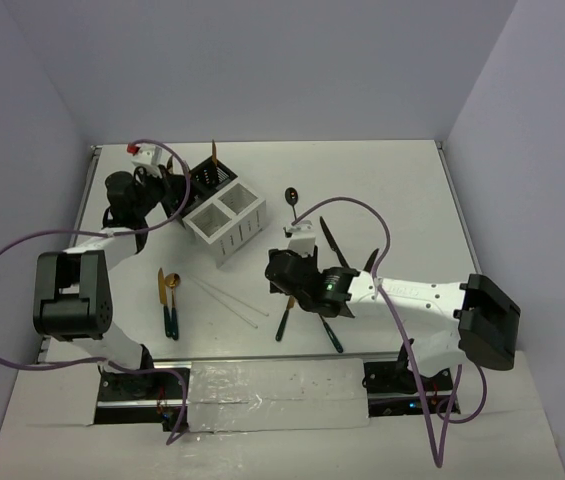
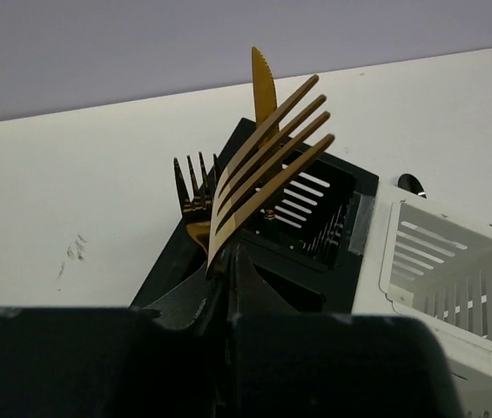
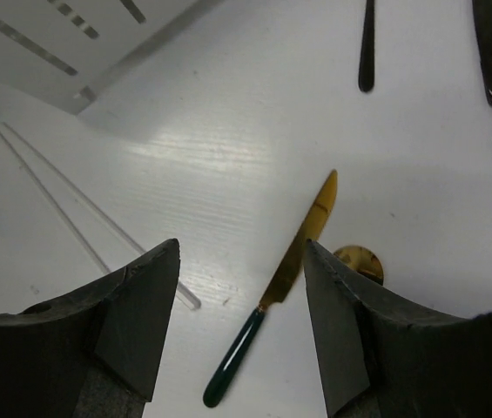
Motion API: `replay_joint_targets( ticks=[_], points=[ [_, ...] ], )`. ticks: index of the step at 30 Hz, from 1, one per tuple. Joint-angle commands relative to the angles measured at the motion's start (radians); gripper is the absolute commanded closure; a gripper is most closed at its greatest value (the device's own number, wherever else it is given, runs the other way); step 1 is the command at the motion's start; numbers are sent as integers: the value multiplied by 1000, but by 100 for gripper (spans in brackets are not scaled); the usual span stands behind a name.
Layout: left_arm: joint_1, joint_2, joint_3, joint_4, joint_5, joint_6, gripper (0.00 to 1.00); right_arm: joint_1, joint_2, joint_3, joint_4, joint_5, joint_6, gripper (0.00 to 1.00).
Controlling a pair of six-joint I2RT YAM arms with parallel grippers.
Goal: Sort the eating utensils into containers
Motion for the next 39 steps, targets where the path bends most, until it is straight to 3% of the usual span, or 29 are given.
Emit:
replay_joint_targets(
  ticks=[1,6,17,22,30,34,35,37,39],
  points=[
    [0,-9,-4,51,-4,11,91,-3,-32,54,-205,7,139,34],
    [0,-19,-29,49,-4,21,77,-6,-91,8,-251,-46,136,34],
    [0,-82,-16,-64,-22,50,70,-34,-118,-58,-356,-178,154,32],
    [0,-205,-20,-151,-48,76,63,-69,-143,-99,-392,-290,143,32],
    [0,-383,76,-596,-100,221,36,-127,-129,-187,-394,-405,120,31],
    [0,-444,65,-707,-160,277,23,-130,-82,-202,-397,-441,111,31],
    [0,-453,53,-722,-172,293,13,-130,-69,-202,-399,-445,106,30],
    [0,-487,40,-760,-206,309,4,-133,-37,-205,-400,-464,105,29],
    [0,-516,22,-784,-224,335,1,-133,-14,-213,-396,-470,97,29]
  ],
)
